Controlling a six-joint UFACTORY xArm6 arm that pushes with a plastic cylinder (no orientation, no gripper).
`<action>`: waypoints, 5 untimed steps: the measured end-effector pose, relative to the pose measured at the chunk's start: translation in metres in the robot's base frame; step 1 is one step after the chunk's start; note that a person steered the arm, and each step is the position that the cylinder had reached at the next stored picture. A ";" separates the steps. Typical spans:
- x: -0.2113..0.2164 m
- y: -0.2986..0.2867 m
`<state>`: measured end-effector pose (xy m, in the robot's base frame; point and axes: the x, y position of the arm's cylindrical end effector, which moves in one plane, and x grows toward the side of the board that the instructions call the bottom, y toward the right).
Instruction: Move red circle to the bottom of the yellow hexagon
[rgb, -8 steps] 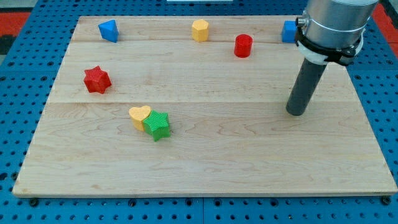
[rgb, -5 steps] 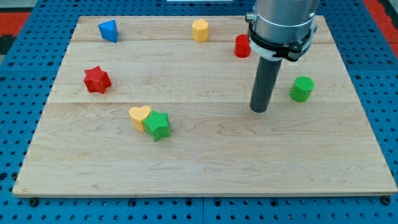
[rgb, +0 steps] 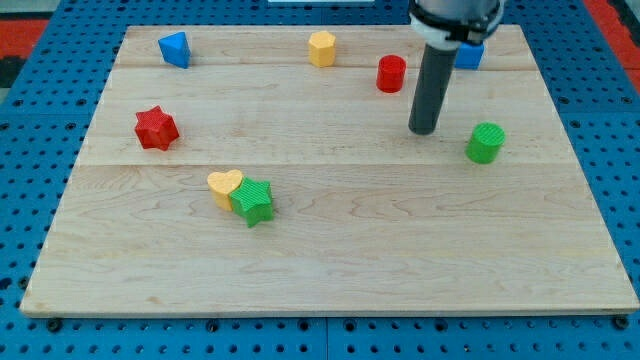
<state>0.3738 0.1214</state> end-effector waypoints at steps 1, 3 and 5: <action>-0.022 -0.001; -0.030 -0.020; -0.087 0.019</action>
<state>0.2863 0.1403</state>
